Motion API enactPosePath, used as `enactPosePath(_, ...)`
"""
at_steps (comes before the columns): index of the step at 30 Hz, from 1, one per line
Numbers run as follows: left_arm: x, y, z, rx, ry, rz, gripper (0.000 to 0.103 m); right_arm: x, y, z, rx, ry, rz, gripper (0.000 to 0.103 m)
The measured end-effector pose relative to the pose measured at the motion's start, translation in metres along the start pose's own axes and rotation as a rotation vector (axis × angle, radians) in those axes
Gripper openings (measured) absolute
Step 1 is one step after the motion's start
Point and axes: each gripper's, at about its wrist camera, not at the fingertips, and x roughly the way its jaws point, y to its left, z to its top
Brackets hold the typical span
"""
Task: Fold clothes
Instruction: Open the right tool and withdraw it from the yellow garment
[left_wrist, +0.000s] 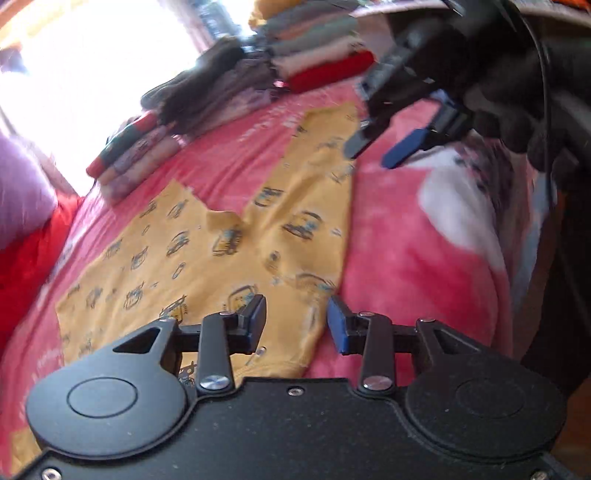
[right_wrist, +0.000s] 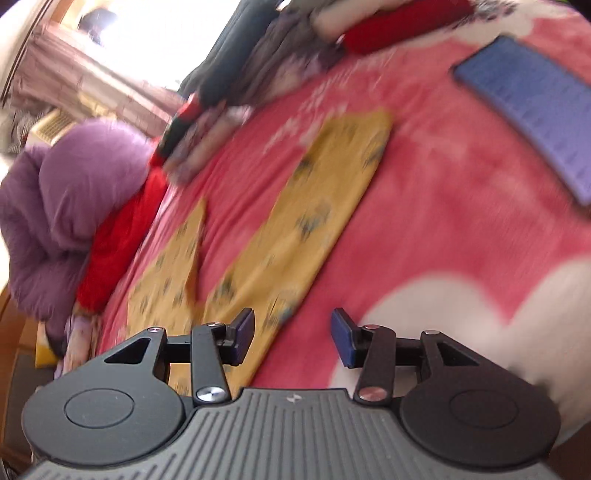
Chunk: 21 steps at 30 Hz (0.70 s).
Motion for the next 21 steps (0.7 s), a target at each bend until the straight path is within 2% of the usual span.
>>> enactPosePath(3,0.001,-0.011,-0.008,0.077,0.002,0.035,0.033,0.006,0.009,-0.019,0.011,0.054,0.040,0.048)
enactPosePath(7,0.002,-0.024,-0.018,0.175,0.003,0.079,0.030,0.017,0.014,-0.029,0.055,0.062,0.076,0.048)
enactPosePath(9,0.003,-0.023,-0.019,0.163,0.001,0.081,0.029,0.020,0.013,-0.031,0.091,0.050,0.104,0.048)
enactPosePath(12,0.005,-0.023,-0.020,0.161,0.004,0.090,0.025,0.024,0.016,-0.035,0.089,0.033,0.102,0.046)
enactPosePath(13,0.006,-0.022,-0.021,0.155,0.007,0.090,0.023,0.025,0.014,-0.036,0.096,0.033,0.104,0.041)
enactPosePath(14,0.007,-0.022,-0.021,0.148,0.010,0.086,0.018,0.025,0.013,-0.037,0.103,0.033,0.106,0.020)
enactPosePath(15,0.008,-0.021,-0.021,0.142,0.014,0.080,0.010,0.026,0.011,-0.037,0.109,0.034,0.108,0.003)
enactPosePath(17,0.007,-0.023,-0.020,0.160,0.025,0.066,0.003,0.027,0.009,-0.039,0.123,0.034,0.112,0.003)
enactPosePath(21,0.002,-0.021,-0.019,0.174,0.029,0.046,0.001,0.015,0.007,-0.038,0.125,0.021,0.102,0.003)
